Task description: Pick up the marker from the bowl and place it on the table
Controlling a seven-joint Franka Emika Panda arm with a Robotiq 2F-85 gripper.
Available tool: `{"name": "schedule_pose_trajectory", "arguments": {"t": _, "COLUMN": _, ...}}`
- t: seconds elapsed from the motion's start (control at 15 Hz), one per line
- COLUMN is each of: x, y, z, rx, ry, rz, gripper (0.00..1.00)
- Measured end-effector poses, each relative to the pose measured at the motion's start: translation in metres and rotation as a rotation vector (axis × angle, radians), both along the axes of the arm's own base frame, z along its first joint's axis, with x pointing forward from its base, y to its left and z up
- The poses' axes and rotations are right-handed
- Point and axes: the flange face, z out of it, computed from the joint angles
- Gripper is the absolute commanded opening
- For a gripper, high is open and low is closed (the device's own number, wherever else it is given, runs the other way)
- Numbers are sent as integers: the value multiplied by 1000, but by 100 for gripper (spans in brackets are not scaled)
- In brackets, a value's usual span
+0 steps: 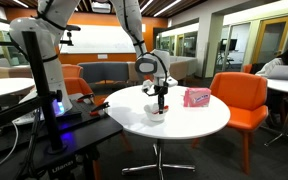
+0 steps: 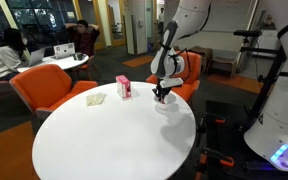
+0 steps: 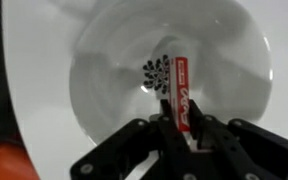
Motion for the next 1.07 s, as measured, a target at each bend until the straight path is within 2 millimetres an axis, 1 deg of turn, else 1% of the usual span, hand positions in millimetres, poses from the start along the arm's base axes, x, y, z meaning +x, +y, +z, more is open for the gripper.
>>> {"name": "schedule_pose_trajectory", "arguments": {"t": 0.07, "x": 2, "y": 0, "z": 1, "rx": -2, "ry": -2, "rz": 2, "gripper": 5}}
{"name": "schedule_pose_trajectory", "arguments": {"t": 0.2, "x": 1, "y": -2, "z": 3, "rx": -16, "ry": 10, "rz": 15, "gripper": 5}}
{"name": "schedule_pose_trajectory", "arguments": {"t": 0.27, "x": -1, "y": -2, "z": 8, "rx": -26, "ry": 23, "rz": 28, "gripper": 5}}
{"name": "schedule_pose_trajectory", "arguments": {"t": 0.4, "x": -6, "y": 2, "z": 29, "rx": -36, "ry": 55, "rz": 67, "gripper": 5}}
{"name": "schedule_pose_trajectory", "arguments": {"t": 0.53, "x": -9, "y": 15, "z": 61, "rx": -35, "ry": 72, "rz": 115, "gripper": 5}}
{"name": "schedule_pose_trajectory", "arguments": {"t": 0.67, "x": -3, "y": 38, "z": 96, "rx": -29, "ry": 49, "rz": 164, "gripper": 5}}
{"name": "schedule_pose_trajectory", "arguments": {"t": 0.8, "x": 11, "y": 67, "z": 122, "rx": 1, "ry": 15, "rz": 200, "gripper": 5}}
{"name": "schedule_pose_trajectory", "arguments": {"t": 0.87, "x": 19, "y": 83, "z": 129, "rx": 31, "ry": 3, "rz": 208, "gripper": 5}}
{"name": "schedule_pose_trajectory", "arguments": {"t": 0.93, "x": 26, "y": 101, "z": 131, "rx": 69, "ry": -2, "rz": 212, "gripper": 5}}
{"name": "schedule_pose_trajectory", "arguments": {"t": 1.07, "x": 37, "y": 139, "z": 122, "rx": 120, "ry": 2, "rz": 241, "gripper": 5}}
